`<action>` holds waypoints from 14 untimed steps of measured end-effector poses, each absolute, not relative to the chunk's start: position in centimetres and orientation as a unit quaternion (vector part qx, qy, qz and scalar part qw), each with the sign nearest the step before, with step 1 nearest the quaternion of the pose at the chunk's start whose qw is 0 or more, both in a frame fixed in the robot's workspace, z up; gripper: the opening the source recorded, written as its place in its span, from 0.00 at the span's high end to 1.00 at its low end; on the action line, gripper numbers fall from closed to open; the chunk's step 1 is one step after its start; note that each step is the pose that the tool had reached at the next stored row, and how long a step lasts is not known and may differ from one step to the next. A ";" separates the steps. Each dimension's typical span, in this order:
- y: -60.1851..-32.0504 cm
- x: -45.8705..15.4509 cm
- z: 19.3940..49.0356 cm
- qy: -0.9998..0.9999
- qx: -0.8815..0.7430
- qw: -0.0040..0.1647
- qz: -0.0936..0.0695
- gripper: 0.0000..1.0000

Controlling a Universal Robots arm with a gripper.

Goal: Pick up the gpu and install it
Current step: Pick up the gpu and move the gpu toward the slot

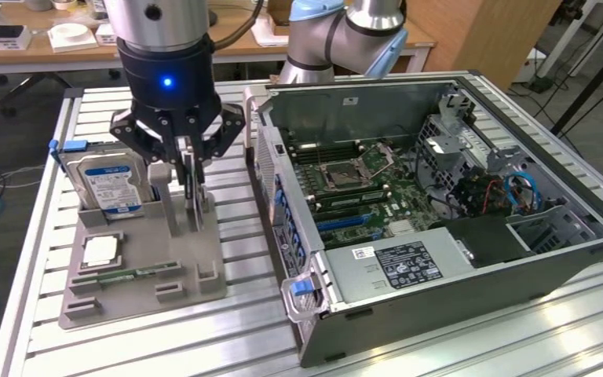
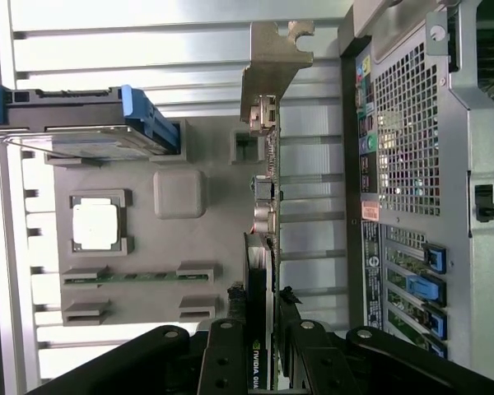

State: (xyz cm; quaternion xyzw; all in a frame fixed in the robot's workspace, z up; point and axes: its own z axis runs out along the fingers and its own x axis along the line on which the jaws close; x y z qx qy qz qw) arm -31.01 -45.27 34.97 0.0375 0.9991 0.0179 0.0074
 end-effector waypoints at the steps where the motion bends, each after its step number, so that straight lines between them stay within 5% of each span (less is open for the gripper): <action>1: -45.3 -31.0 35.0 0.999 0.037 0.007 0.018 0.74; 14: -45.3 -31.0 35.2 0.999 0.038 0.007 0.018 0.74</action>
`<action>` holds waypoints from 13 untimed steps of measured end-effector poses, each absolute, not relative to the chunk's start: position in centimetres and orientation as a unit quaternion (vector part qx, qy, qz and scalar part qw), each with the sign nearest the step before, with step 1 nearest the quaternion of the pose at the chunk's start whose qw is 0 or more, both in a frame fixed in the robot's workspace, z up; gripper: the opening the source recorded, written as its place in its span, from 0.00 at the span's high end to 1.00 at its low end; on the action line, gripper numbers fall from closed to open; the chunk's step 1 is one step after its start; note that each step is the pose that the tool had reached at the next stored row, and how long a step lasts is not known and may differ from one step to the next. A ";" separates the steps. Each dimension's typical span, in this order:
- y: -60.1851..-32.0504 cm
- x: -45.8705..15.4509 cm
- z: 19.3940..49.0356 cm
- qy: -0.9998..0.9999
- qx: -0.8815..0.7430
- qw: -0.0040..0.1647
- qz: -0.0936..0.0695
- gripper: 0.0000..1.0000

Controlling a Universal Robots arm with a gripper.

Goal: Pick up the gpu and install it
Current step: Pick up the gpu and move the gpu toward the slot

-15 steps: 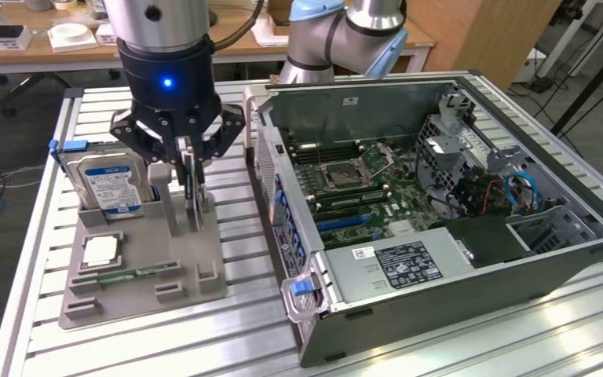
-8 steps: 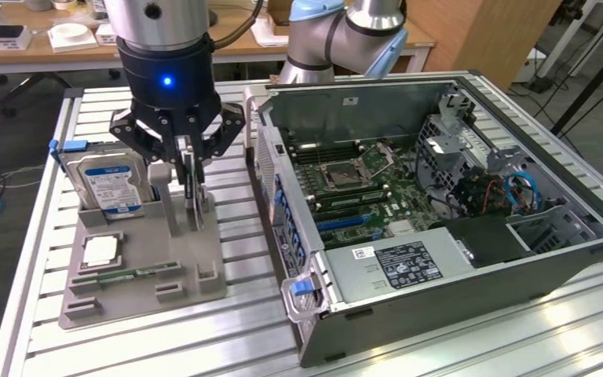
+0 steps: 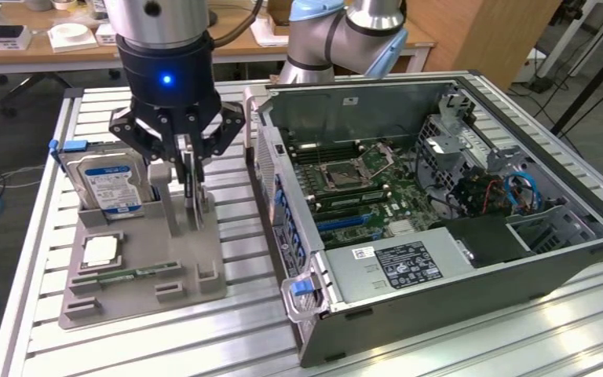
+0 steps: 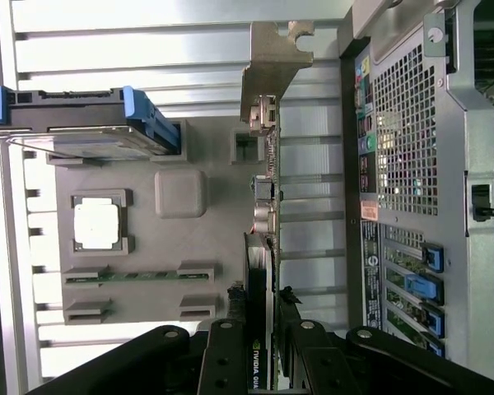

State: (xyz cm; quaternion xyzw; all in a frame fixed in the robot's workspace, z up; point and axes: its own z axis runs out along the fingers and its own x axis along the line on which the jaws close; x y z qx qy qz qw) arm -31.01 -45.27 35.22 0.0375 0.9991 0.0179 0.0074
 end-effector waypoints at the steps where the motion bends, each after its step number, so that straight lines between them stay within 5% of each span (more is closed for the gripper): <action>1: -45.3 -31.0 35.3 0.999 0.038 0.007 0.018 0.74; 13: -45.3 -31.0 37.0 0.999 0.038 0.007 0.018 0.74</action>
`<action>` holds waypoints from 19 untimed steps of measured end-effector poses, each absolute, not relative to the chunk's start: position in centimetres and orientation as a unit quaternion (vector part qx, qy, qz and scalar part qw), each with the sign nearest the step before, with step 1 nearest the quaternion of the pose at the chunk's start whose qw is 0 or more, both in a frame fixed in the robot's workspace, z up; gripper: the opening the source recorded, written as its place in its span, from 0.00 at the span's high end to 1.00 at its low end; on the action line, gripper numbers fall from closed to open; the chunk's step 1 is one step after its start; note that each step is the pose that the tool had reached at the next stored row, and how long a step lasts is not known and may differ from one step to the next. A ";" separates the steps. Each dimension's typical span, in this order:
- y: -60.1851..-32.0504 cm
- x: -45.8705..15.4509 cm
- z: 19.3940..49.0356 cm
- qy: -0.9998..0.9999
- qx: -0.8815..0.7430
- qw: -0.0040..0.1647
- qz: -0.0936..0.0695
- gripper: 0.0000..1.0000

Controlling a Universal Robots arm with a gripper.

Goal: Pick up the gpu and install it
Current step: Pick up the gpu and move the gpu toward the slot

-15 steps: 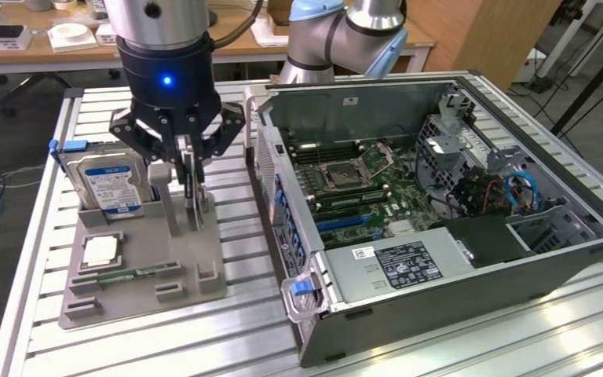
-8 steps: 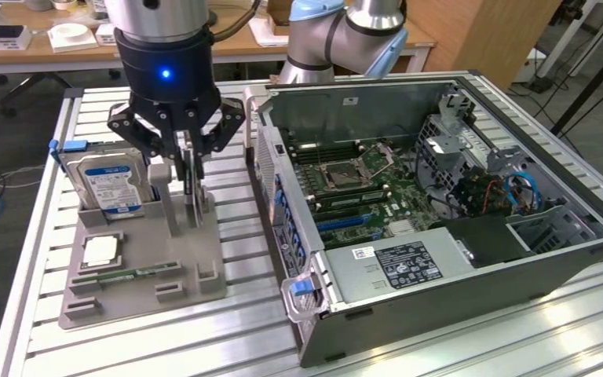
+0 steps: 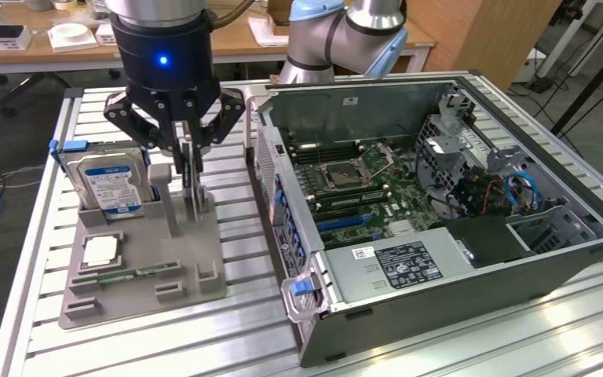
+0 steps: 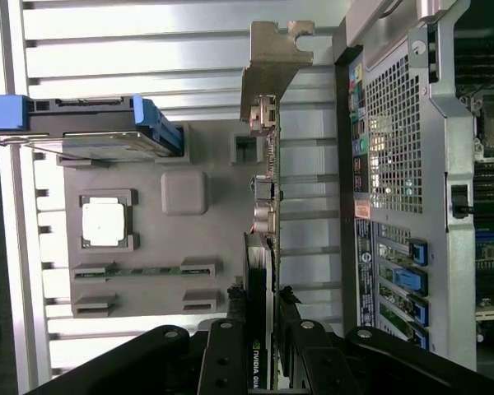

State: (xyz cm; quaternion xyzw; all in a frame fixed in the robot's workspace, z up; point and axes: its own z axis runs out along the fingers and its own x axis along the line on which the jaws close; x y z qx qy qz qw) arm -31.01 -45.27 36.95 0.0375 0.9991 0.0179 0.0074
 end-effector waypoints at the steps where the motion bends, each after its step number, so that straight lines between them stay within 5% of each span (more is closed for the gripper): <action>1: -45.3 -31.0 37.1 0.999 0.037 0.007 0.018 0.74; 19: -45.3 -31.0 38.5 0.999 0.038 0.007 0.018 0.74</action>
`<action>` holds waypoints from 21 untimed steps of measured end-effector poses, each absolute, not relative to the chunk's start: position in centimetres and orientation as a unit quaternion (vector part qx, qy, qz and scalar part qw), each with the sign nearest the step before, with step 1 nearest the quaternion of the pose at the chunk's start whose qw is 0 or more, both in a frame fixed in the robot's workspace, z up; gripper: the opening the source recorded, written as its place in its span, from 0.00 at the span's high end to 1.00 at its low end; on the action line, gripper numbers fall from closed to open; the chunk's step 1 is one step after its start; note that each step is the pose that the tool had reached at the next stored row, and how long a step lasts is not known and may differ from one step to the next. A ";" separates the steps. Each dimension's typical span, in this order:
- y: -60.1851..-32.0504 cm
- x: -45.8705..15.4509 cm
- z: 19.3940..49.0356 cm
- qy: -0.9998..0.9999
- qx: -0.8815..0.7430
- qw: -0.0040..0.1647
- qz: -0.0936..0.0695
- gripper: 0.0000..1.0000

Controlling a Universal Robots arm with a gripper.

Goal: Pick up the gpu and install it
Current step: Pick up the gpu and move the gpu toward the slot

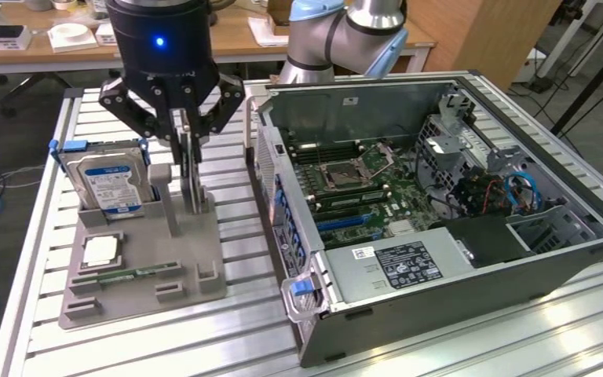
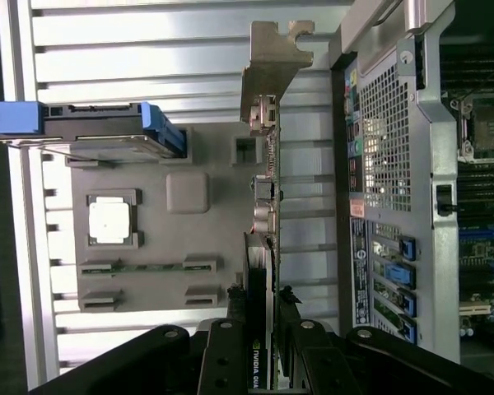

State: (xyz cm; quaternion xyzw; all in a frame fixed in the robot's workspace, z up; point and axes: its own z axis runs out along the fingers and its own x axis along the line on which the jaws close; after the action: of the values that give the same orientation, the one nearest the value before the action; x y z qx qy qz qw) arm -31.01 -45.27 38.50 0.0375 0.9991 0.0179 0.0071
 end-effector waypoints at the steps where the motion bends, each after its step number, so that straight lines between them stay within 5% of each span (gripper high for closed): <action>1: -45.3 -31.0 38.8 0.999 0.037 0.007 0.018 0.74; 21: -45.3 -31.0 42.9 0.999 0.038 0.007 0.018 0.74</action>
State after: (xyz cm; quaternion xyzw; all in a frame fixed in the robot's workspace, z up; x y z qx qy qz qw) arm -31.01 -45.27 42.88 0.0375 0.9991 0.0179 0.0065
